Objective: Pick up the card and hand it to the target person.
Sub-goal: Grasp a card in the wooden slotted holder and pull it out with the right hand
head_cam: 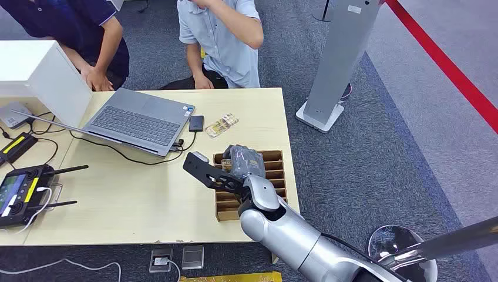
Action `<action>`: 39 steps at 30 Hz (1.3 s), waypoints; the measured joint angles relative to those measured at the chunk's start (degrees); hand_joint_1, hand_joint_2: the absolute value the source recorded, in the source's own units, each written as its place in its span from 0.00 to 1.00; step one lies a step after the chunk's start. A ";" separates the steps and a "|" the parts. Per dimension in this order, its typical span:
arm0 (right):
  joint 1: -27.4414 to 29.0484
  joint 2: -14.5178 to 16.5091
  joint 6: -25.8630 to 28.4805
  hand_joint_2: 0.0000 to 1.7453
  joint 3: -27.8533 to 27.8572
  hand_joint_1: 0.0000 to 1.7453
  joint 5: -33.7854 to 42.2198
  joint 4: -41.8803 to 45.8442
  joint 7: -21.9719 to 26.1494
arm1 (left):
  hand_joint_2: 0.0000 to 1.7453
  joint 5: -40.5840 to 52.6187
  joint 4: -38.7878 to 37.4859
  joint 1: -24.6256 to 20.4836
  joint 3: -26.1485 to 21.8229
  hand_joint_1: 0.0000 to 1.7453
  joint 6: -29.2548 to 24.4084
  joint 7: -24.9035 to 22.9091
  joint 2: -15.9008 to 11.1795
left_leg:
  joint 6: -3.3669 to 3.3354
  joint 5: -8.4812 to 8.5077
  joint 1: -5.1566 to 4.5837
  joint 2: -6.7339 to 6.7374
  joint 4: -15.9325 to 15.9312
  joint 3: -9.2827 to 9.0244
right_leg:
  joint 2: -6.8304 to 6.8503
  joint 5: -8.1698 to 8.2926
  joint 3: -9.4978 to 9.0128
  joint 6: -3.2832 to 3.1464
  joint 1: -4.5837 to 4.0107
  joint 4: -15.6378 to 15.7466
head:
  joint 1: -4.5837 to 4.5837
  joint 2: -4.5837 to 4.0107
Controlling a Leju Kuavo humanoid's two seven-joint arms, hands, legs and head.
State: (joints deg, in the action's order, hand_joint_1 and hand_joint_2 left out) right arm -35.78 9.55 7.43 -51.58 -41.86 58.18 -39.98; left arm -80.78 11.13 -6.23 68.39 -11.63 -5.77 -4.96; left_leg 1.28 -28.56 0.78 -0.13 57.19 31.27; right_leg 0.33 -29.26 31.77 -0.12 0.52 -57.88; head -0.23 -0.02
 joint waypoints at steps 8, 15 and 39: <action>0.04 -0.35 -0.01 1.00 0.77 0.47 0.03 -0.17 0.00 | 0.00 0.00 0.00 0.01 0.01 0.00 0.00 0.00 0.02 | 0.00 0.00 0.00 0.00 0.00 0.00 | 0.00 0.00 0.00 0.00 0.00 0.00 | -0.01 0.00; 0.28 -0.45 -0.22 1.00 0.96 0.51 0.15 -0.27 0.02 | 0.00 0.00 0.00 0.01 0.02 0.00 -0.01 0.00 0.05 | 0.00 0.00 0.00 0.00 0.00 0.00 | 0.00 0.00 0.00 0.00 0.00 0.00 | -0.01 0.00; 0.60 -0.44 -1.29 1.00 0.88 0.65 1.63 -0.50 0.43 | 0.00 -0.34 0.00 0.01 0.01 0.00 -0.27 0.00 0.09 | 0.00 0.00 0.00 0.00 0.00 -0.01 | 0.00 0.00 -0.01 0.00 0.00 0.00 | -0.02 0.00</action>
State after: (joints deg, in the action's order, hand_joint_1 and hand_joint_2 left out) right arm -35.18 9.11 6.14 -50.70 -40.22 57.68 -39.55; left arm -81.13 11.13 -6.22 68.40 -11.90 -5.77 -4.87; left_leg 1.28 -28.56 0.78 -0.13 57.19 31.26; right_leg 0.33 -29.26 31.76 -0.12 0.52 -57.88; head -0.25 -0.02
